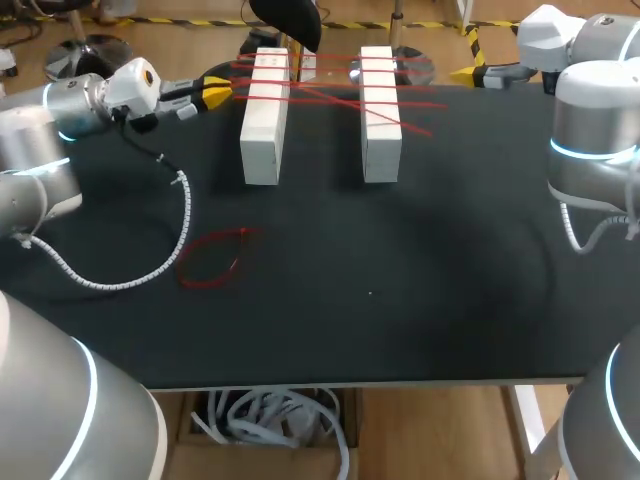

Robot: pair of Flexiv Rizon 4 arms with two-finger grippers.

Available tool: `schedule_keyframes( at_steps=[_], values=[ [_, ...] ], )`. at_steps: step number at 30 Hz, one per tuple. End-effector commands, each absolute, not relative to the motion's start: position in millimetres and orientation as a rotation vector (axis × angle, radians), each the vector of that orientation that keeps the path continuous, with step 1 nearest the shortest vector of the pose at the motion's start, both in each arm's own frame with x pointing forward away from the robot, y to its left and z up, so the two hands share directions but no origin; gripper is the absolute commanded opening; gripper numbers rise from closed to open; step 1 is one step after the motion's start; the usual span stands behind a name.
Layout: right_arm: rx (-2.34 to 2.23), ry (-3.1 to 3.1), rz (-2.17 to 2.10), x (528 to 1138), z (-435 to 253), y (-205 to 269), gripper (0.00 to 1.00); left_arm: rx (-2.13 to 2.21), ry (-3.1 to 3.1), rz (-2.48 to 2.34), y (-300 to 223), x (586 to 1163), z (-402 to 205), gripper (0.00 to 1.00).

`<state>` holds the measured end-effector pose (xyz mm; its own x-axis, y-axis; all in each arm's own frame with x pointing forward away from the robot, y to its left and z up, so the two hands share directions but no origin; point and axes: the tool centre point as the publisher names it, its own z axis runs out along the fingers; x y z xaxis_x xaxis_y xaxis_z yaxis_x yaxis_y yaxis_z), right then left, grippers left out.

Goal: Grab the tape and strap the tape.

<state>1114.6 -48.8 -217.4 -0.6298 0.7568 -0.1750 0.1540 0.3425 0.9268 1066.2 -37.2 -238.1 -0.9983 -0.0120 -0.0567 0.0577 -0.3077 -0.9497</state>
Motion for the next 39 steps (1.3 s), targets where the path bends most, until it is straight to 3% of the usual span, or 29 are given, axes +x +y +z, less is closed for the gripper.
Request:
schedule_keyframes(
  at_steps=[1, 39],
  values=[
    [0.793, 2.009, 1.291, 1115, -217, -49, 1.00, 0.054, 1.803, -2.500, -40, 1062, -226, 0.00],
    [0.793, 2.009, 1.291, 1115, -217, -49, 1.00, 0.134, 1.773, -2.586, -43, 1056, -204, 0.00]
  ],
)
